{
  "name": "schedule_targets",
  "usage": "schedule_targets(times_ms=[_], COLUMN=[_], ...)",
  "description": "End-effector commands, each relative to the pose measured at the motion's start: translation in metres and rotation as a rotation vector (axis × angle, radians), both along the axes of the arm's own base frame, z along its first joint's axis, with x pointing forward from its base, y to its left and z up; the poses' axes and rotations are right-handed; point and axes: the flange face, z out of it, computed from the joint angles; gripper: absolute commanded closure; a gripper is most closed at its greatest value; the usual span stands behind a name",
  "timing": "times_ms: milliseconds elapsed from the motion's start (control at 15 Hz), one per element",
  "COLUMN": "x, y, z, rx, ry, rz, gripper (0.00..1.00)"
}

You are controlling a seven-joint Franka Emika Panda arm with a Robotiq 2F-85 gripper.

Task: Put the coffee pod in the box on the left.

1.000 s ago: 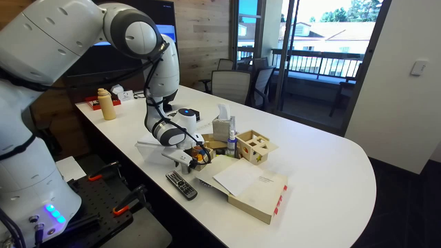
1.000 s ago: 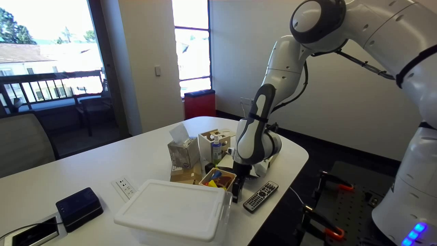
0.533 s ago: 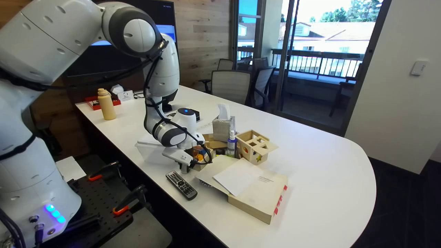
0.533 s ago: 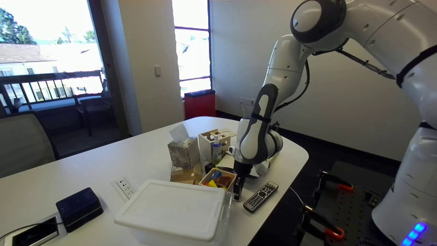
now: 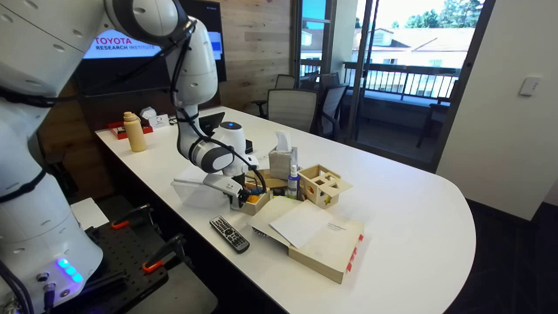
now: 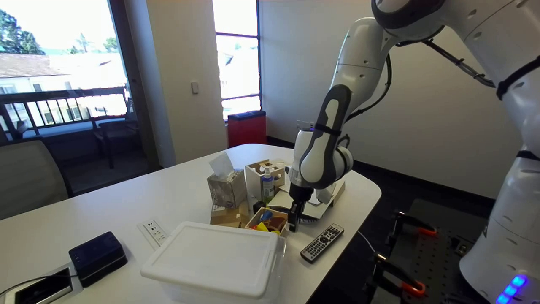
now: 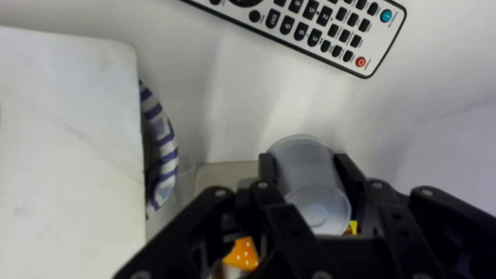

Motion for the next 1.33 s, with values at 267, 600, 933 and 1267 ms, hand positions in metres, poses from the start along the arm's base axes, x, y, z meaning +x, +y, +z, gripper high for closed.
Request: schedule_targets(times_ms=[267, 600, 933, 1267], x=[0.024, 0.057, 0.081, 0.097], y=[0.015, 0.013, 0.006, -0.006], z=[0.078, 0.073, 0.055, 0.021], rx=[-0.085, -0.135, -0.144, -0.151], ry=[-0.046, -0.076, -0.038, 0.019], rz=[0.007, 0.040, 0.034, 0.034], gripper=[0.83, 0.83, 0.83, 0.83])
